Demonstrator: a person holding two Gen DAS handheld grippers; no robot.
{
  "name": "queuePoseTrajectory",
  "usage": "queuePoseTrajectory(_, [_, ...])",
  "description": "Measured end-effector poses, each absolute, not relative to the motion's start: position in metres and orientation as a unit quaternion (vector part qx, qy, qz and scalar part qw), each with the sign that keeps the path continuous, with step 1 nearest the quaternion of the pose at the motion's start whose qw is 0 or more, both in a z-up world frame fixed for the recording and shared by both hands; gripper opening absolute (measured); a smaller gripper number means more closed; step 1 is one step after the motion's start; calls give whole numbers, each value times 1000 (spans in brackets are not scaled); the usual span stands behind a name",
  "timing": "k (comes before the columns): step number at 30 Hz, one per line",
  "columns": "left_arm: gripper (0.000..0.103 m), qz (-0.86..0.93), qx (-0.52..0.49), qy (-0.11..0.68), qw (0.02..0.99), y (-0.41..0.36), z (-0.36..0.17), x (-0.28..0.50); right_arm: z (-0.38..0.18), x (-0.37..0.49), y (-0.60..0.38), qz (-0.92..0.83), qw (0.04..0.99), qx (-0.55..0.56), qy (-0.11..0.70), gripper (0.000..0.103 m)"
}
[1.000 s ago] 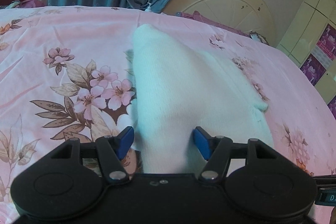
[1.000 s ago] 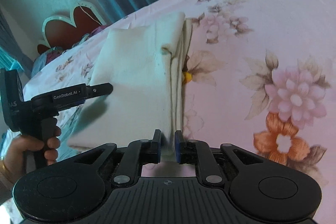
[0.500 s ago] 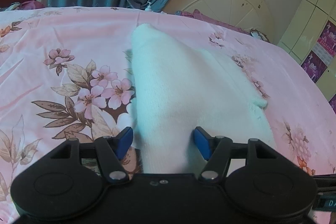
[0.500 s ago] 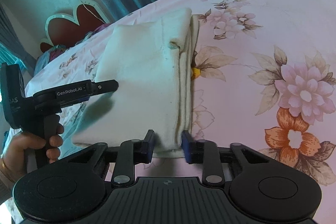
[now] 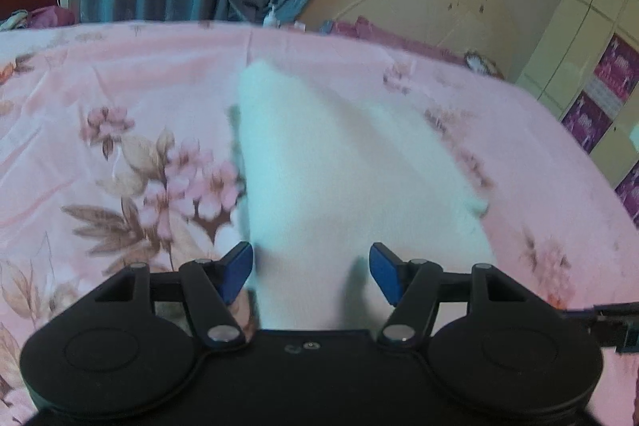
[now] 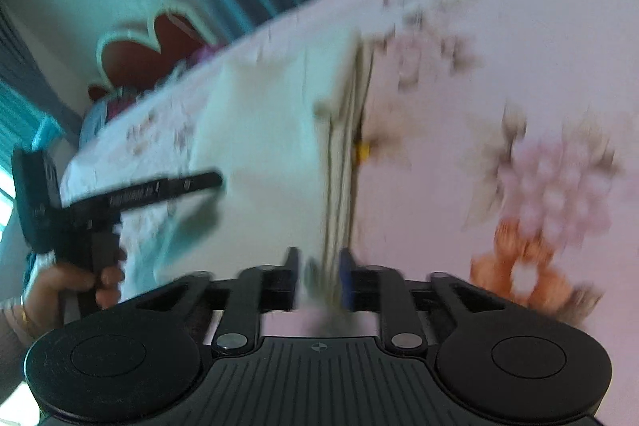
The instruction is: Fold small clothes
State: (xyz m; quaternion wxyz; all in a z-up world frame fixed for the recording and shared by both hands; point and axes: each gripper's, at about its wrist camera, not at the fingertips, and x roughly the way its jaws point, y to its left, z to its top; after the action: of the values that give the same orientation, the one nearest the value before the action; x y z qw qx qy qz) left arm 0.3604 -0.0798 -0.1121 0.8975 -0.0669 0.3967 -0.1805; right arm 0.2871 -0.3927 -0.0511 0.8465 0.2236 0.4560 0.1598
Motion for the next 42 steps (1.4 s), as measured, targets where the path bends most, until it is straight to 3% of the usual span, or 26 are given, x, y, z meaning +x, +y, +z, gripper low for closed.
queuePoseTrajectory(9, [64,-147,-119,383,904,-71,-98,406,-47,363,-390,116,867,249,415,41])
queuePoseTrajectory(11, [64,-140,-134,384,903,-68,-99,419,-49,385,-389,107,870,249,412,61])
queuePoseTrajectory(21, [64,-136,-179,405,886,-70,-125,468,-83,471,-375,82,859,266,430,61])
queuePoseTrajectory(22, [63,-137,-183,407,884,-69,-128,470,-86,474,-372,80,859,257,435,56])
queuePoseTrajectory(23, [61,-139,-185,408,883,-69,-130,470,-89,474,-369,77,861,250,437,23])
queuePoseTrajectory(24, [57,-144,-183,408,883,-70,-132,470,-90,473,-367,76,862,248,435,16])
queuePoseTrajectory(29, [52,-158,-145,391,895,-75,-131,461,-94,457,-364,49,891,188,410,7])
queuePoseTrajectory(31, [60,-154,-149,396,893,-74,-133,467,-99,458,-369,52,885,203,416,7])
queuePoseTrajectory(33, [61,-143,-157,397,893,-73,-130,470,-94,460,-367,58,886,190,420,7])
queuePoseTrajectory(36, [61,-137,-151,394,896,-76,-125,476,-88,458,-370,62,886,199,413,12])
queuePoseTrajectory(38, [61,-131,-154,394,897,-77,-124,479,-80,458,-371,51,896,204,392,39])
queuePoseTrajectory(42, [61,-124,-152,392,899,-80,-122,485,-60,467,-362,64,912,179,363,41])
